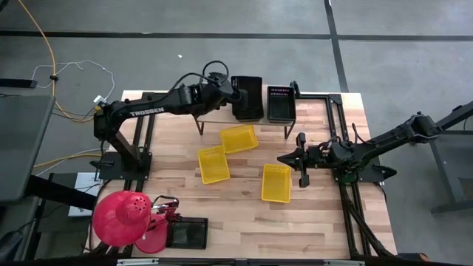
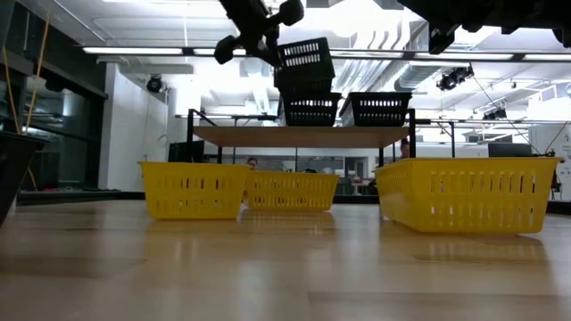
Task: Stack baskets on shelf by color
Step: Stack the black bin on the black bin on the shelf
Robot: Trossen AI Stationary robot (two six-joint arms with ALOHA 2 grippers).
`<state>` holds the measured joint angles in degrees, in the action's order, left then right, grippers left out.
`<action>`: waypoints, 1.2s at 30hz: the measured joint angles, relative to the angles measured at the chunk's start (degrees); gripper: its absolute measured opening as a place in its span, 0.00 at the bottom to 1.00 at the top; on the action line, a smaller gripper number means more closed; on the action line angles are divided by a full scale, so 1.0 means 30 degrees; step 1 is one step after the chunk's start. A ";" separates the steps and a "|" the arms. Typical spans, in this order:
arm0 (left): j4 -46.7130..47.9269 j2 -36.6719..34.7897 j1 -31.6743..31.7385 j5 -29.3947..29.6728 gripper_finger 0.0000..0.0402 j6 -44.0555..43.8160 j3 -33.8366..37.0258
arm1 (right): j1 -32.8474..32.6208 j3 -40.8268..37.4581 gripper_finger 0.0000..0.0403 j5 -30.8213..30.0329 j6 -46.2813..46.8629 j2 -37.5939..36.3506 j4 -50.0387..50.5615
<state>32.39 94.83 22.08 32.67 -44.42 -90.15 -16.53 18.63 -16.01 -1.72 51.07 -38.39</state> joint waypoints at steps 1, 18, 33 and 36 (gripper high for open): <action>0.0077 0.0000 -0.0004 -0.0002 0.01 -0.0009 0.0000 | 0.0000 0.0000 0.00 0.0000 0.0000 0.0000 0.0000; 0.0273 0.0153 -0.0316 0.0453 0.05 -0.0115 0.0015 | 0.0000 0.0000 0.00 -0.0007 -0.0005 0.0000 -0.0010; -0.0160 0.0127 -0.0521 0.0390 0.36 0.1182 0.0015 | 0.0000 0.0000 0.00 -0.0015 -0.0007 0.0000 -0.0022; -0.0680 -0.0175 -0.0514 0.0159 0.39 0.2106 0.0021 | 0.0000 0.0000 0.00 -0.0015 -0.0007 0.0000 -0.0022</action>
<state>30.35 94.30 20.53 33.14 -38.11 -90.09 -16.53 18.63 -16.05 -1.74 51.07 -38.46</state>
